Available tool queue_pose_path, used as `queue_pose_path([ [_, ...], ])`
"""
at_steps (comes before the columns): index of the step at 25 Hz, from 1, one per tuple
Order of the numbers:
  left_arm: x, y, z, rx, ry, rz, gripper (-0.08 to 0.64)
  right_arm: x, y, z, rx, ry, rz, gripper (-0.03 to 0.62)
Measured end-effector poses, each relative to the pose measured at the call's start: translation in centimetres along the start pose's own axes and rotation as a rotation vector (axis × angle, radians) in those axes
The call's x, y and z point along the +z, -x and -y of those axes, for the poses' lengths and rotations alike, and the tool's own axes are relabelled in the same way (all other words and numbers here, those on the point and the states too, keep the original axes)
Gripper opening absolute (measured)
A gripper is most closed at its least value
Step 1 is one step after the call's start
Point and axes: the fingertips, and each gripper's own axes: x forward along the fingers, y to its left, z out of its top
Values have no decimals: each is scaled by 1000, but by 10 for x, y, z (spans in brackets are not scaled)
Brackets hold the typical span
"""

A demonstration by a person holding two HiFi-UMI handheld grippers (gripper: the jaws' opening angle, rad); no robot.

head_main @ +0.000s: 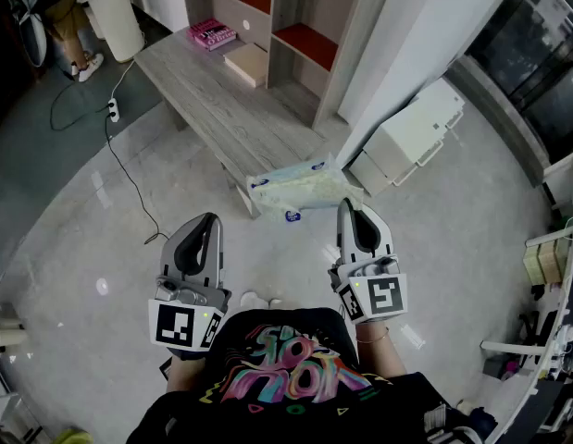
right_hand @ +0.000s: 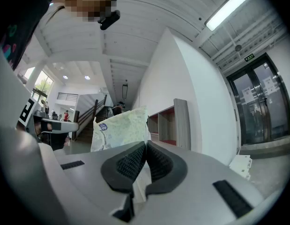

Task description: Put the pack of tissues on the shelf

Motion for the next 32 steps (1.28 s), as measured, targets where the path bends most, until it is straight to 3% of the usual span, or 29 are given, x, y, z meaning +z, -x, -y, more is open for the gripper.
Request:
queue_pose_path([
  [10,-2,7,-5,41,-6,1,34,-3,3,-1,20,-5,8,15],
  [22,-17,27,-10,125,-14,-17,34,-26,0,-15,103,-45,-3,15],
  [27,-26,7,-57,127,-11,1,34,-35,-49,-30,102,-36,2,15],
  [32,-23,-47,-124,85,-30,17,34,-32,-128,-41,80,-23,19,15],
])
